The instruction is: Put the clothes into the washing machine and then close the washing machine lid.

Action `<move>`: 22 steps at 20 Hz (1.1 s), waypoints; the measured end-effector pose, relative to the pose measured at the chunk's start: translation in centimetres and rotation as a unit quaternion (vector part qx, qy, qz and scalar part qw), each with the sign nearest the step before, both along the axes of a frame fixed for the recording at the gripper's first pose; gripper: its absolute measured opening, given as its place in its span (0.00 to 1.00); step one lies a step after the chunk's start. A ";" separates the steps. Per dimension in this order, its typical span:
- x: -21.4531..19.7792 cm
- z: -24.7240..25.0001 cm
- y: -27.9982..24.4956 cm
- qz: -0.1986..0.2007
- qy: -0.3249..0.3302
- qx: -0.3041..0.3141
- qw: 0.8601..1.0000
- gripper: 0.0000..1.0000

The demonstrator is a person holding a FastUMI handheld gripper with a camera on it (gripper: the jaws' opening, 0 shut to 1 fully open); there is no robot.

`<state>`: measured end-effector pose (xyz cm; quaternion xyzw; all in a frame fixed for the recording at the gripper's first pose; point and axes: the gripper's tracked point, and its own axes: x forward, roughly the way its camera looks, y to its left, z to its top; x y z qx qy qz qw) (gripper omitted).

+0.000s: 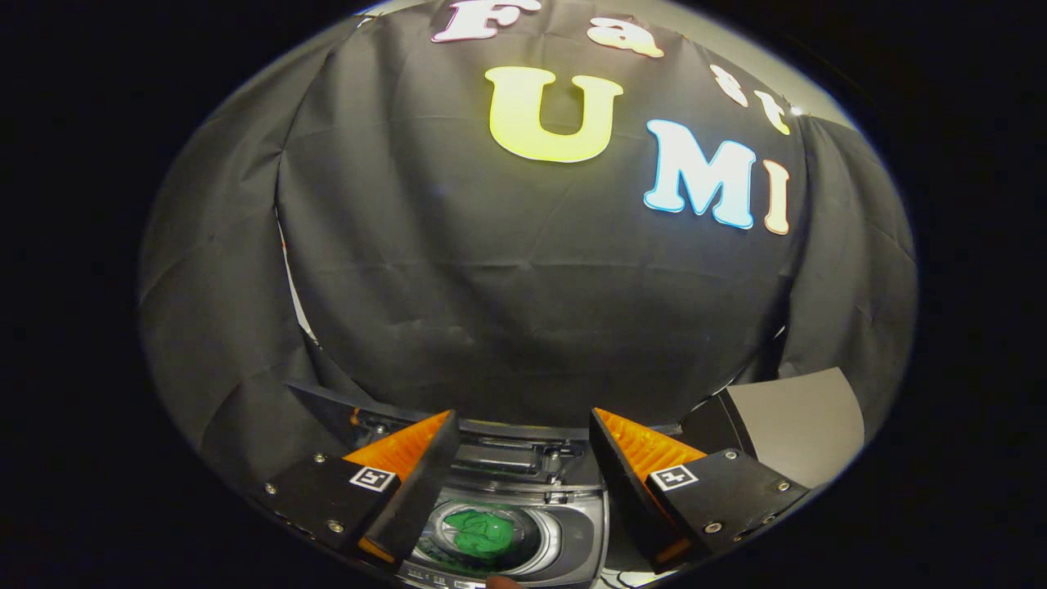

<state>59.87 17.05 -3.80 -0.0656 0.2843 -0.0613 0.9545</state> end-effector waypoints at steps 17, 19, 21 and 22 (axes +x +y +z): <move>4.9 -4.4 0.7 -0.004 0.002 0.078 0.997 0.96; 4.6 -4.7 0.7 -0.008 0.000 0.079 0.997 0.96; 4.2 -4.6 0.6 -0.010 -0.001 0.076 0.997 0.97; 4.1 -4.5 0.7 -0.011 -0.005 0.076 0.997 0.97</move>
